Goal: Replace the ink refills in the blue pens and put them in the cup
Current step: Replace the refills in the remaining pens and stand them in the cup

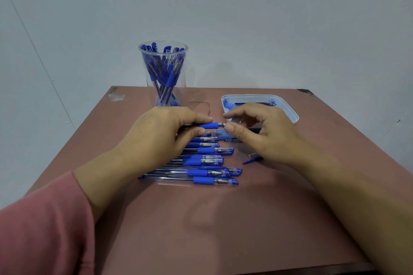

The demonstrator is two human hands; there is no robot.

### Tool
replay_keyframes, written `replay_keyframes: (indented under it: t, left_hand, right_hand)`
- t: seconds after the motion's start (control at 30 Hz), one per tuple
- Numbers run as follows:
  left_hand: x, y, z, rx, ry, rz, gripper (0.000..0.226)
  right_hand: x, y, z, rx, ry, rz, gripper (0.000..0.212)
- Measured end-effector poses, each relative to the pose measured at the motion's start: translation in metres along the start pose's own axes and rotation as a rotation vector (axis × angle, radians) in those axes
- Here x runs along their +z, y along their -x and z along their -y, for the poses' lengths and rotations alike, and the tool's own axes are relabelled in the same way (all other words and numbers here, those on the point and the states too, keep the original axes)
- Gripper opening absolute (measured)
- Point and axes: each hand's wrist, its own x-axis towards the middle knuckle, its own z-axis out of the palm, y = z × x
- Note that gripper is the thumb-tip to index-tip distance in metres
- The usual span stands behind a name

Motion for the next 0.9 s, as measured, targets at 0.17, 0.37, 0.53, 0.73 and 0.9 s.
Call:
replay_keyframes:
  t: [0.17,0.37,0.53,0.73,0.9]
  left_hand:
    - [0.001,0.0,0.0,-0.005,-0.009,0.006,0.03]
    - [0.001,0.0,-0.001,-0.042,0.009,0.011,0.027]
    - [0.0,0.0,-0.001,-0.096,0.034,0.015,0.025]
    - [0.0,0.0,0.002,-0.143,-0.003,0.019,0.024]
    - [0.0,0.0,0.005,-0.161,-0.029,0.026,0.024]
  right_hand:
    - [0.005,-0.001,-0.001,0.02,-0.014,0.022,0.003]
    - [0.003,-0.002,0.001,0.004,-0.087,0.012,0.013]
    - [-0.001,-0.001,-0.001,-0.05,-0.017,-0.055,0.022]
    - [-0.011,-0.002,-0.01,0.029,0.065,-0.046,0.033]
    - [-0.019,-0.002,-0.011,0.122,0.278,0.193,0.034]
